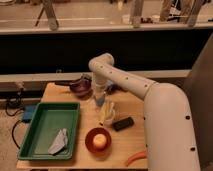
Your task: Place fork in plastic cup
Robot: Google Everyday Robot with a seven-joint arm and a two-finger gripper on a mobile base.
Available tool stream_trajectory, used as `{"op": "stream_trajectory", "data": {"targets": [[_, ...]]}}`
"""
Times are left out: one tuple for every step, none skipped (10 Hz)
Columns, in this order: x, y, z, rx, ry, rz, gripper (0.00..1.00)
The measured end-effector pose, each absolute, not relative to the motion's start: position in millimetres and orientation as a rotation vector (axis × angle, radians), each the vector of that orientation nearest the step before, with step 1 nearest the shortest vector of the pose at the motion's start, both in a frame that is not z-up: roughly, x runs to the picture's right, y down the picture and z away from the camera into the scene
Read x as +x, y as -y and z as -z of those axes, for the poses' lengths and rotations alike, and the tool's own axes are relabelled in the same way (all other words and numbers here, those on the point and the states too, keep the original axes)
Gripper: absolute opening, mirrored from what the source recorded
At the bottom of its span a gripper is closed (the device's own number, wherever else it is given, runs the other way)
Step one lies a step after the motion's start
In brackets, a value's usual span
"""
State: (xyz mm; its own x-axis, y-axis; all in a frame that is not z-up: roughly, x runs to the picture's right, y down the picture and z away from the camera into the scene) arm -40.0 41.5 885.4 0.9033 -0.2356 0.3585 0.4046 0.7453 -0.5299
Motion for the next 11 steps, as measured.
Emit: {"op": "stream_trajectory", "data": {"targets": [[-39, -43, -887, -0.638, 0.271, 0.350, 0.36], [-39, -44, -889, -0.635, 0.268, 0.350, 0.47], [-40, -44, -890, -0.632, 0.268, 0.351, 0.56], [-40, -45, -892, -0.630, 0.268, 0.351, 0.66], [-41, -45, -893, -0.627, 0.269, 0.353, 0.75], [-45, -45, -893, -0.624, 0.274, 0.362, 0.80], [-49, -45, -892, -0.623, 0.280, 0.372, 0.80], [-51, -43, -892, -0.622, 0.286, 0.378, 0.80], [-51, -42, -891, -0.624, 0.297, 0.383, 0.80], [-51, -41, -889, -0.628, 0.300, 0.390, 0.80], [-52, -39, -888, -0.628, 0.304, 0.396, 0.80]]}}
